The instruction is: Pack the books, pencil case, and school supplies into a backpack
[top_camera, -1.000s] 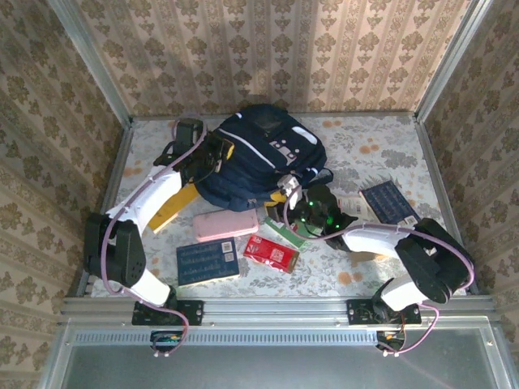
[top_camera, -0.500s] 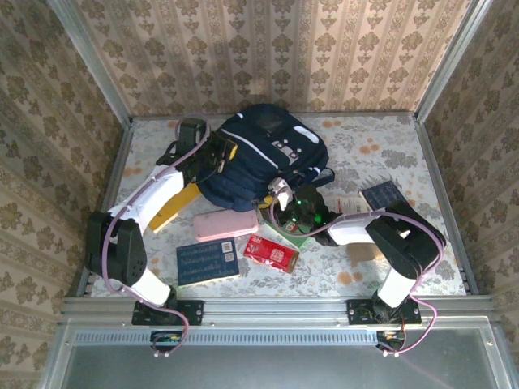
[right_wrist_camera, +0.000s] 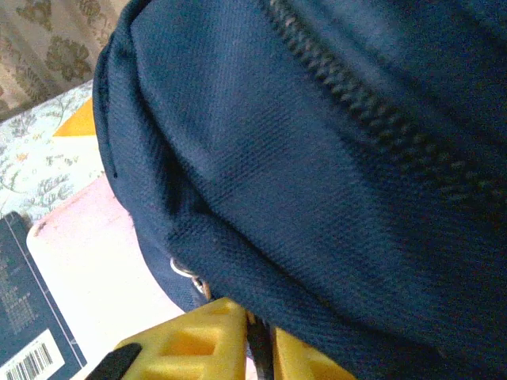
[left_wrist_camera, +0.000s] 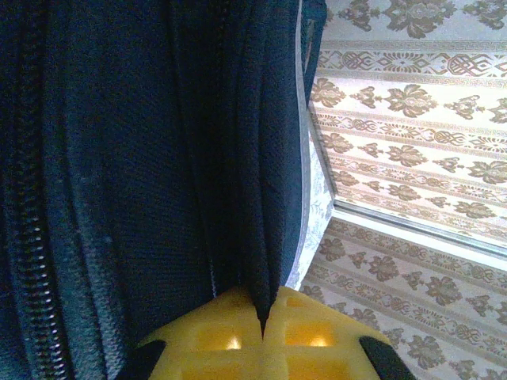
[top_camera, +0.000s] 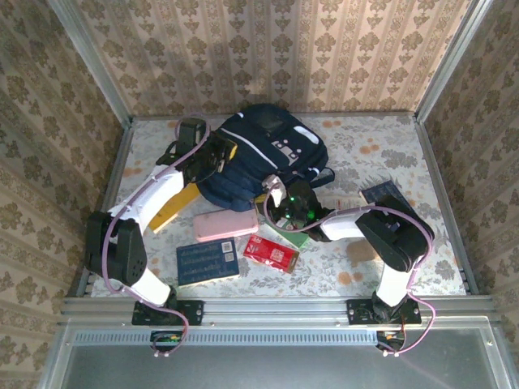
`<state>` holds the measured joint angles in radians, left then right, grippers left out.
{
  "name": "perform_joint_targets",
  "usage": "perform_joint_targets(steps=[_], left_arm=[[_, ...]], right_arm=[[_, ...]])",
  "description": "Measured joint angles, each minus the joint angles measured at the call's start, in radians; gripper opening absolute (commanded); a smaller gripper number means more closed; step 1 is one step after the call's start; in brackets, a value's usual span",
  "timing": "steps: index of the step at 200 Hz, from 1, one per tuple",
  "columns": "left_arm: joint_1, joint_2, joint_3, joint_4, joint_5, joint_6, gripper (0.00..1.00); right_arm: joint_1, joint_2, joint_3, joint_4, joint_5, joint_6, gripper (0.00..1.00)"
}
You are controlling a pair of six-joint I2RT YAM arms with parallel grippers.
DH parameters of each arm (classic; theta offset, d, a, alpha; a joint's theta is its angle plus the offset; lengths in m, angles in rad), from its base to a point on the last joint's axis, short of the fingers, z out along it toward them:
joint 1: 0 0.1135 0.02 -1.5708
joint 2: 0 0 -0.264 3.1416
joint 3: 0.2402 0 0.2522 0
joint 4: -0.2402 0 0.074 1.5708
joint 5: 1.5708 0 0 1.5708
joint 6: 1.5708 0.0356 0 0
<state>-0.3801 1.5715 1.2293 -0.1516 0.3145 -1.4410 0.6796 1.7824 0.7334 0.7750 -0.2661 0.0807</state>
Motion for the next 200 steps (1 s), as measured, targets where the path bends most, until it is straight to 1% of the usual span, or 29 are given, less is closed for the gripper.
perform_joint_targets(steps=[21, 44, 63, 108, 154, 162, 180, 189, 193, 200], left_arm=[[0.000, 0.000, 0.000, 0.000, 0.002, 0.000, 0.00], [0.001, 0.000, 0.000, 0.000, 0.003, 0.000, 0.00], [0.006, 0.000, 0.000, 0.000, 0.004, 0.000, 0.00], [0.021, 0.000, 0.000, -0.002, 0.021, 0.000, 0.00], [0.034, 0.000, 0.000, -0.006, 0.026, 0.001, 0.00], [0.035, 0.000, 0.000, -0.007, 0.026, 0.001, 0.00], [0.033, 0.000, 0.000, -0.014, 0.030, 0.001, 0.00], [0.033, 0.000, 0.002, -0.019, 0.030, 0.003, 0.00], [0.033, 0.000, 0.003, -0.021, 0.029, 0.005, 0.00], [0.033, 0.000, 0.005, -0.023, 0.029, 0.007, 0.00]], right_arm=[[0.002, 0.000, 0.000, 0.000, 0.000, 0.001, 0.00], [0.002, -0.003, -0.004, 0.000, 0.008, 0.000, 0.00], [0.003, -0.021, -0.017, -0.021, 0.040, -0.003, 0.00], [-0.009, -0.081, -0.034, -0.140, 0.191, -0.003, 0.00], [-0.093, -0.093, -0.035, -0.306, 0.384, 0.059, 0.00], [-0.109, -0.093, -0.035, -0.327, 0.404, 0.073, 0.06], [-0.126, -0.102, -0.039, -0.333, 0.402, 0.079, 0.30], [-0.125, -0.124, -0.051, -0.323, 0.386, 0.077, 0.40], [-0.122, -0.141, -0.061, -0.315, 0.375, 0.071, 0.43], [-0.114, -0.171, -0.076, -0.307, 0.350, 0.053, 0.46]])
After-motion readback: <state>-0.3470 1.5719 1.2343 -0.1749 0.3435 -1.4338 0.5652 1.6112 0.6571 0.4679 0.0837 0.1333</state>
